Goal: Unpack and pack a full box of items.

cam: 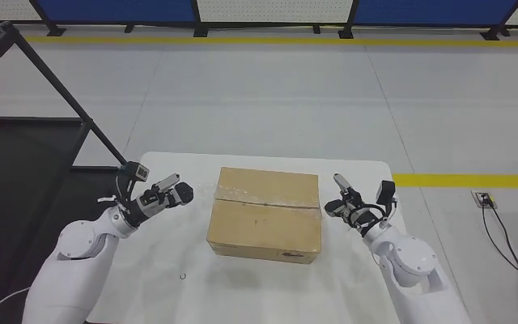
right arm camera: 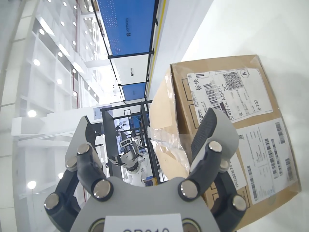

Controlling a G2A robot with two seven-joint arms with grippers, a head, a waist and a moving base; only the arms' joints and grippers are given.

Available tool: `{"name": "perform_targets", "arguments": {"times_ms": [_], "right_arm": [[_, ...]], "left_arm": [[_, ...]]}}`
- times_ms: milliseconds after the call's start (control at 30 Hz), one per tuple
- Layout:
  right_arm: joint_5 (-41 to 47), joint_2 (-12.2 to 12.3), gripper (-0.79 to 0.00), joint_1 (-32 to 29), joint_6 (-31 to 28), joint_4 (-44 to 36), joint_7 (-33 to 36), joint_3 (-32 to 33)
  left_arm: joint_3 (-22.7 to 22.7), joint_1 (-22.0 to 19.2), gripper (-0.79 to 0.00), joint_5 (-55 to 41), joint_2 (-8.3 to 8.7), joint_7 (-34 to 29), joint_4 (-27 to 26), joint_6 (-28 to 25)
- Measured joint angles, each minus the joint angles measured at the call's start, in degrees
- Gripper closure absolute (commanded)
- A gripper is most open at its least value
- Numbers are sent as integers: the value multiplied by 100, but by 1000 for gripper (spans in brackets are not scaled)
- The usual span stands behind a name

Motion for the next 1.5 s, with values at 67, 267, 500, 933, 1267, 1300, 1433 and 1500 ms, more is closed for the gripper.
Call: {"name": "perform_targets", "arguments": {"times_ms": [67, 267, 500, 933, 1267, 1300, 1433, 1500], "right_arm": [[1, 8, -785, -48, -51, -33, 25, 28], [-38, 24, -785, -96, -7, -47, 58, 48], [-2, 44, -785, -205, -30, -58, 69, 137], [52, 73, -785, -315, -154, -49, 112, 233], [144, 97, -785, -301, -238, 113, 286, 291], [154, 101, -785, -289, -246, 143, 306, 313], [187, 129, -785, -288, -297, 203, 372, 454], [154, 148, -785, -260, -262, 281, 383, 534]], "left_arm": [[155, -134, -785, 145, -44, 116, 102, -2], [765, -683, -785, 324, -248, 192, 820, 87], [1268, -1201, -785, 134, -515, 119, 1872, -83], [1767, -1709, -785, -4, -897, -91, 2914, -248], [1830, -1851, -785, 9, -1031, -194, 3259, -465], [1787, -1856, -785, 10, -1019, -195, 3308, -523], [1537, -1834, -785, -57, -920, -219, 3413, -765], [1339, -1784, -785, -134, -833, -252, 3384, -917]]}}
